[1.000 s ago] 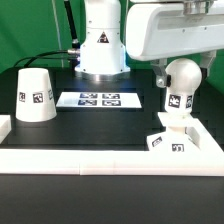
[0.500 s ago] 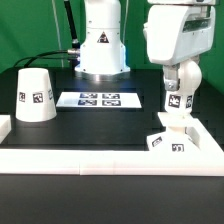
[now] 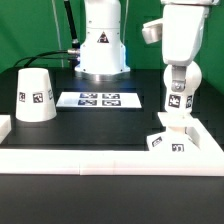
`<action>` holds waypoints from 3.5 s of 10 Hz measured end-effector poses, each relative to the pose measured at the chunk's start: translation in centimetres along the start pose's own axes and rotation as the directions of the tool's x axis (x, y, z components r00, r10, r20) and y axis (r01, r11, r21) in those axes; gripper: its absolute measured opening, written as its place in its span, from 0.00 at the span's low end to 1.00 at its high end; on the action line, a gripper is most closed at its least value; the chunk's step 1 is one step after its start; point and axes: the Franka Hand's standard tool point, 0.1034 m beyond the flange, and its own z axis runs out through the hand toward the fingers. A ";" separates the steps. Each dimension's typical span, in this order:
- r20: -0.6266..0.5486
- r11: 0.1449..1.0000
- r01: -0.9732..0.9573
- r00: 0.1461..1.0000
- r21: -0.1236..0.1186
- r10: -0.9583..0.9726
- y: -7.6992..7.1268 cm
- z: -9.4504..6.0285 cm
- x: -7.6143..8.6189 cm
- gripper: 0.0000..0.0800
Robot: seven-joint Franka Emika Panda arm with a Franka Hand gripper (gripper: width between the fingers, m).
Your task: Assemble lamp
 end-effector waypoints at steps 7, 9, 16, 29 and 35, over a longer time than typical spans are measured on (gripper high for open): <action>-0.001 0.996 -0.090 0.996 0.001 0.090 0.2 0.0 -0.4 0.72; -0.009 0.953 -0.304 0.953 0.005 0.304 0.2 0.1 -0.4 0.72; -0.004 0.580 -0.814 0.581 0.023 0.814 0.1 0.1 -0.3 0.72; 0.090 -0.525 -0.850 -0.520 0.045 0.849 -0.4 0.3 0.2 0.72; 0.114 -0.537 -0.843 -0.529 0.043 0.841 -0.6 0.2 0.4 0.84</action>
Offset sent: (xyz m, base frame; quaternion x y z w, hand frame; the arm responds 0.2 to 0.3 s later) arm 0.0000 0.0000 0.0000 0.0000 0.0000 0.0000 1.0000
